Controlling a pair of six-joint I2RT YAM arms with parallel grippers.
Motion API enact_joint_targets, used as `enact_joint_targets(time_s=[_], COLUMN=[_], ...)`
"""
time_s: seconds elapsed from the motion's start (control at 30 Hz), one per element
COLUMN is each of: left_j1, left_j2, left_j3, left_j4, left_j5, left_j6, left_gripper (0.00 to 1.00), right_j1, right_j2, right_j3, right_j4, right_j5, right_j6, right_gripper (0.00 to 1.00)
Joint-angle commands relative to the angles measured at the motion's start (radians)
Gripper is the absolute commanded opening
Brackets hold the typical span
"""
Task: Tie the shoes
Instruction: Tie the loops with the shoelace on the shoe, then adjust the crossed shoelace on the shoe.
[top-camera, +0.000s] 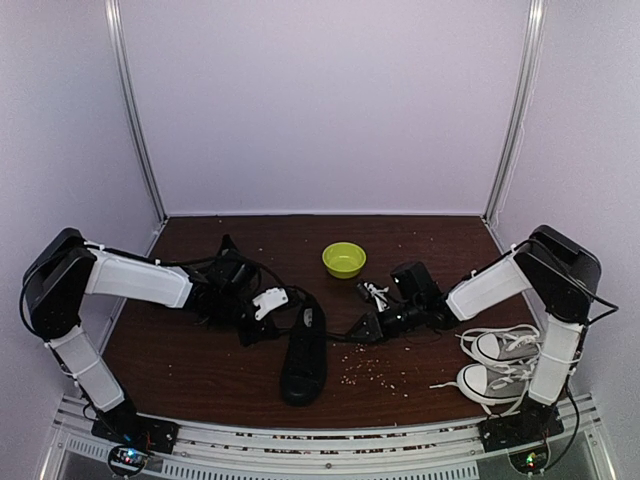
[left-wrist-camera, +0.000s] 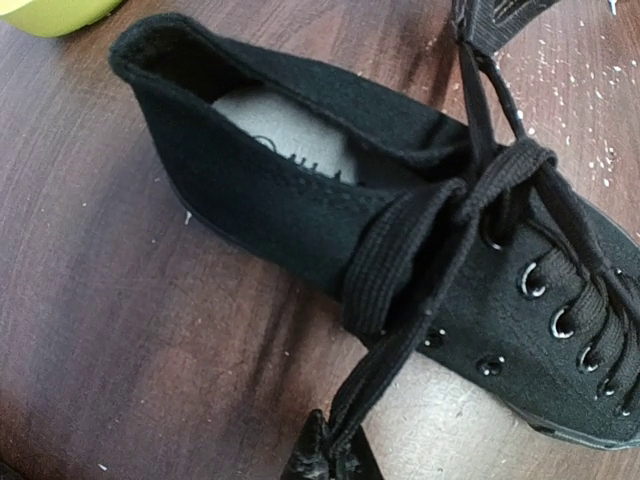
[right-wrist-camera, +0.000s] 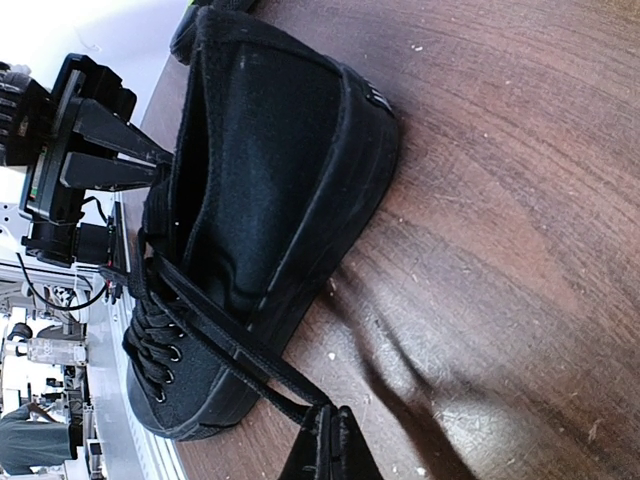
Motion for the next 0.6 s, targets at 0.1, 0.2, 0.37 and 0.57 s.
enact_joint_targets(time_s=[0.1, 0.2, 0.37, 0.57], left_j1=[0.014, 0.014, 0.009, -0.096], left_j2=[-0.019, -0.108, -0.271, -0.370], left_j3=[0.004, -0.052, -0.148, -0.180], left_j4=[-0.005, 0.078, 0.168, 0.135], left_j5=[0.038, 0.074, 0.073, 0.021], left_j6=[0.040, 0.080, 0.154, 0.300], left_gripper=[0.00, 0.29, 0.66, 0.47], right_j1=[-0.007, 0.009, 0.021, 0.023], right_j2=[0.028, 0.029, 0.020, 0.019], right_j3=[0.031, 0.068, 0.090, 0.101], right_j4=[0.020, 0.002, 0.000, 0.000], right_j5=[-0.012, -0.027, -0.040, -0.049], right_j6=[0.012, 0.001, 0.005, 0.010], right_gripper=[0.00, 0.00, 0.00, 0.00])
